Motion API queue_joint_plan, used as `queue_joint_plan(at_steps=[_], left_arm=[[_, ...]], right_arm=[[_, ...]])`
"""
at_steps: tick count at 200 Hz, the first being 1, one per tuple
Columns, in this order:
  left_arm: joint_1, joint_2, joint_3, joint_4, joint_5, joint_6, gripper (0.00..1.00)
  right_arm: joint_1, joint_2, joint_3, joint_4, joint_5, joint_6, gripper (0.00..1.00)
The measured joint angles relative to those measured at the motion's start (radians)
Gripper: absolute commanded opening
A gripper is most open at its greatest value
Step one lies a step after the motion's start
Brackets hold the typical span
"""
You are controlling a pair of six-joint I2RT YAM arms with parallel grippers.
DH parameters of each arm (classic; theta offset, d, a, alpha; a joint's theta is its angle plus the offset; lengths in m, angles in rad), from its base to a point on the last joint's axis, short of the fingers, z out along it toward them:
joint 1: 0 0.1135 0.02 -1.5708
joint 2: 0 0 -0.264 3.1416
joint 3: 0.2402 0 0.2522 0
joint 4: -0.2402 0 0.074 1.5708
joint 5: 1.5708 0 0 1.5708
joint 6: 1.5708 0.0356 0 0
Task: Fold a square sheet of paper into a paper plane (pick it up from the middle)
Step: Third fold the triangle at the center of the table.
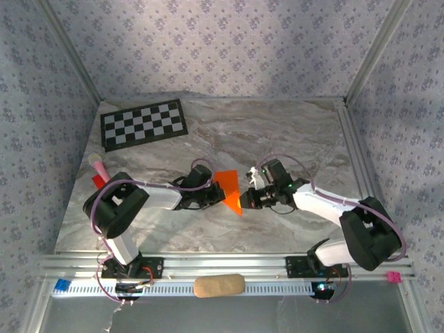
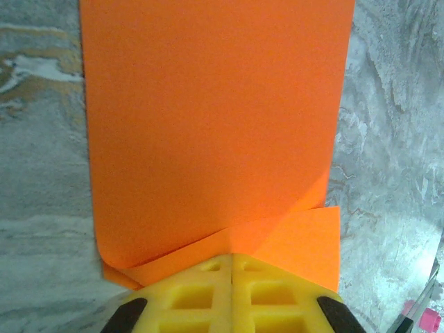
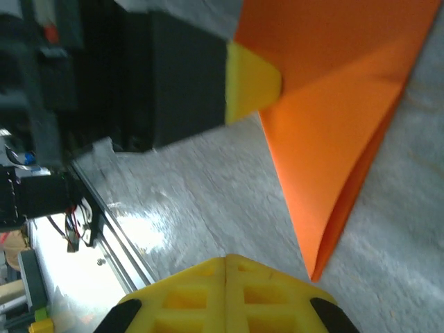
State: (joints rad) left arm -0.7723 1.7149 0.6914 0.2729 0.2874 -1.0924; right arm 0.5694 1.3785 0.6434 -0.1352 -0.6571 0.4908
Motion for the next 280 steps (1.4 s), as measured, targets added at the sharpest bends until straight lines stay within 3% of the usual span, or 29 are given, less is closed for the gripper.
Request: queue_joint_plan(at_steps=[85,113,132,155,207,280], left_arm=[[0.000,0.000,0.000,0.000,0.000,0.000,0.00],[0.002,-0.007,0.000,-0.009,-0.005,0.003,0.00],[0.004,-0.019,0.000,-0.024,-0.013,0.011,0.08],[0.006,-0.053,0.001,-0.056,-0.029,0.027,0.11],[-0.027,-0.082,0.059,-0.106,-0.045,0.034,0.08],[-0.066,0.023,0.113,-0.155,-0.057,0.031,0.05]], right_arm=[[0.037,0.251,0.081,0.065,0.038,0.055,0.05],[0.027,0.261,0.040,0.091,0.048,0.065,0.03],[0.017,0.267,0.020,0.119,0.031,0.075,0.02],[0.015,0.267,0.011,0.142,0.024,0.082,0.02],[0.015,0.267,0.009,0.147,0.023,0.095,0.02],[0.015,0.268,0.007,0.154,0.024,0.101,0.00]])
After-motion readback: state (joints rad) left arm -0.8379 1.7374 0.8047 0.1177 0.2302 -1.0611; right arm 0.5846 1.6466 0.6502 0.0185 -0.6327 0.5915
